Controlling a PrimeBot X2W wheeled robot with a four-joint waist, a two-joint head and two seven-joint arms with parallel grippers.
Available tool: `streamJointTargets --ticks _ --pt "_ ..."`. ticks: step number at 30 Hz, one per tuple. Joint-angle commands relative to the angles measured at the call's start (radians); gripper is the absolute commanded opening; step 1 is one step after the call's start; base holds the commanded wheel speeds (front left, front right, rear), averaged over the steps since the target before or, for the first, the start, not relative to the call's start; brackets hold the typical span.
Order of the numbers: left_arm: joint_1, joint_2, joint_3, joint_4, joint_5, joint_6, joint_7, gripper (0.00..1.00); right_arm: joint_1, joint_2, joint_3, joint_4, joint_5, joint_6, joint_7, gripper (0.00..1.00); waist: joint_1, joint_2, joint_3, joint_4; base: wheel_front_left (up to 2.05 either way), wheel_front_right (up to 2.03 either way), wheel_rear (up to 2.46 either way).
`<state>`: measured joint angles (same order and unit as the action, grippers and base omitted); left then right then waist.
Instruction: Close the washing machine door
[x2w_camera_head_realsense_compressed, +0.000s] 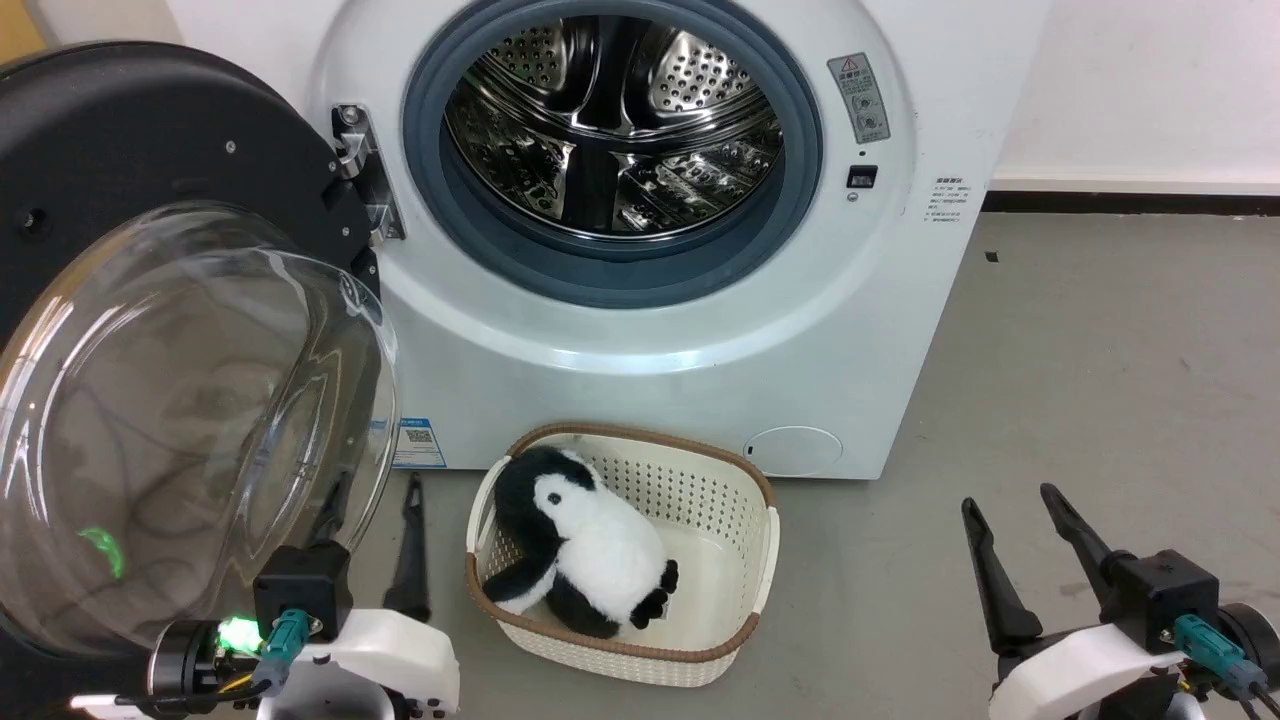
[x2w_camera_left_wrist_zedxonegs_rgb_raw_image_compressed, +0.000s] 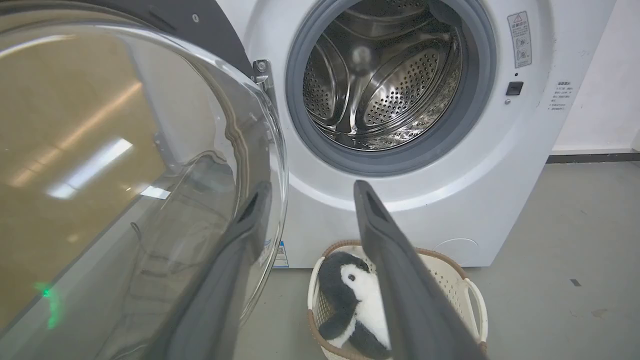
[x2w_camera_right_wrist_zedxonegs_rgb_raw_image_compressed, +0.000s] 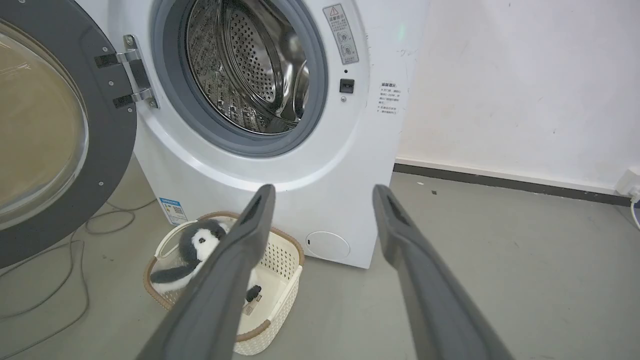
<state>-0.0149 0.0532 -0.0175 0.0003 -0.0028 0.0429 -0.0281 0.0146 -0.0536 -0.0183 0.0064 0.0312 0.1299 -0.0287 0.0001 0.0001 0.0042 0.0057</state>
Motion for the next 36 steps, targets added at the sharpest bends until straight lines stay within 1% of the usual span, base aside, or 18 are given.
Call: streamJointTargets --ticks 1,8,13,20,23,30,31,35,36 --pt "-0.008 0.007 -0.003 -0.011 0.005 0.014 -0.01 0.0 -0.001 0.0 -0.005 0.001 0.012 0.0 -0.01 1.0 -0.0001 -0.0001 0.0 0.003 0.0 0.0 0.0" --pt "-0.025 0.019 -0.002 -0.045 0.0 0.034 -0.025 0.0 -0.003 0.001 -0.01 0.002 0.02 0.0 -0.025 1.0 -0.0001 -0.0001 0.004 0.019 0.0 0.0 0.0" --pt "-0.041 0.026 0.016 -0.081 -0.016 0.044 -0.035 0.0 -0.005 0.001 -0.015 0.001 0.027 0.0 -0.035 1.0 -0.0001 -0.0001 0.009 0.036 0.0 0.0 0.0" --pt "-0.074 0.034 0.068 -0.132 -0.045 0.042 -0.05 0.0 -0.005 0.001 -0.022 0.005 0.039 0.0 -0.05 1.0 -0.0001 -0.0001 0.018 0.069 0.0 0.0 0.0" --pt "-0.097 0.034 0.102 -0.154 -0.068 0.032 -0.056 0.0 -0.007 0.001 -0.025 0.007 0.045 0.0 -0.056 1.0 -0.0001 -0.0001 0.023 0.085 0.0 0.0 0.0" --pt "-0.167 0.036 0.187 -0.181 -0.114 -0.012 -0.071 0.0 -0.013 0.001 -0.03 0.009 0.053 0.0 -0.07 1.0 -0.0001 -0.0001 0.037 0.127 0.0 0.0 0.0" --pt "-0.167 0.036 0.187 -0.181 -0.114 -0.012 -0.071 0.0 -0.013 0.001 -0.03 0.009 0.053 0.0 -0.07 1.0 -0.0001 -0.0001 0.037 0.127 0.0 0.0 0.0" --pt "-0.206 0.039 0.244 -0.191 -0.143 -0.037 -0.079 0.0 -0.015 0.001 -0.037 0.01 0.057 0.0 -0.079 1.0 -0.0001 -0.0001 0.045 0.149 0.0 0.0 0.0" --pt "-0.227 0.041 0.273 -0.194 -0.161 -0.05 -0.083 0.0 -0.015 0.001 -0.04 0.012 0.059 0.0 -0.083 1.0 -0.0001 -0.0001 0.048 0.161 0.0 0.0 0.0"
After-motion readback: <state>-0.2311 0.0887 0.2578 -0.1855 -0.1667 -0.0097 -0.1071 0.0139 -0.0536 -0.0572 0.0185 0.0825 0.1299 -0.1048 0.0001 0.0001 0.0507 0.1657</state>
